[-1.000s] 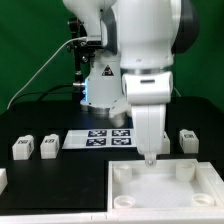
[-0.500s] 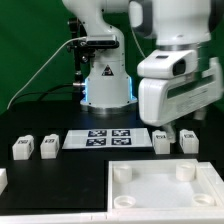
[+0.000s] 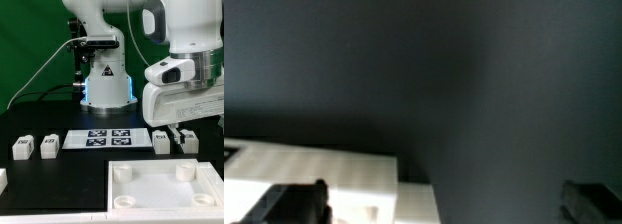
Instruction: Assemble one leg
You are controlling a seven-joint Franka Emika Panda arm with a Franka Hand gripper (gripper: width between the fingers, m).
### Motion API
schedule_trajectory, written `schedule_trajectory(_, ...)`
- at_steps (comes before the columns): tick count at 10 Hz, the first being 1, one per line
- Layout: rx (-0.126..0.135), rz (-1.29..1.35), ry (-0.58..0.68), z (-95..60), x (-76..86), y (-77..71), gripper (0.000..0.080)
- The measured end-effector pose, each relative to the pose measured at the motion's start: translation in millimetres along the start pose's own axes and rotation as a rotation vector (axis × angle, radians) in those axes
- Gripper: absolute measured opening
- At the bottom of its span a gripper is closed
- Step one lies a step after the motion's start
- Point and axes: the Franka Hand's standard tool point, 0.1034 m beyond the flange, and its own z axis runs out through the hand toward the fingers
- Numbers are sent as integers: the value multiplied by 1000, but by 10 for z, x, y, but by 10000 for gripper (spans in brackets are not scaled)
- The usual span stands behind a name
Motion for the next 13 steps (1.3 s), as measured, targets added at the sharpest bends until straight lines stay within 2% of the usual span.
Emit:
schedule_trajectory(1,2,60,-14,19,-28,-38,649)
schedule_trajectory(2,-2,126,-89,89,-186,-139,649)
schedule_trajectory(3,-20,141,-245,88,-325,-232,649)
schedule_trajectory(4,-23,147,-374,67,-331,-275,649)
schedule_trajectory(5,-23,153,-440,112,-323,-269,649)
schedule_trajectory(7,-28,150,-613,151,-477,-226,649)
schedule_trajectory(9,-25,150,-807,177,-476,-211,649)
schedule_trajectory(11,-23,150,-864,229,-485,-210,649)
schedule_trajectory(13,-35,151,-856,344,-640,-252,649)
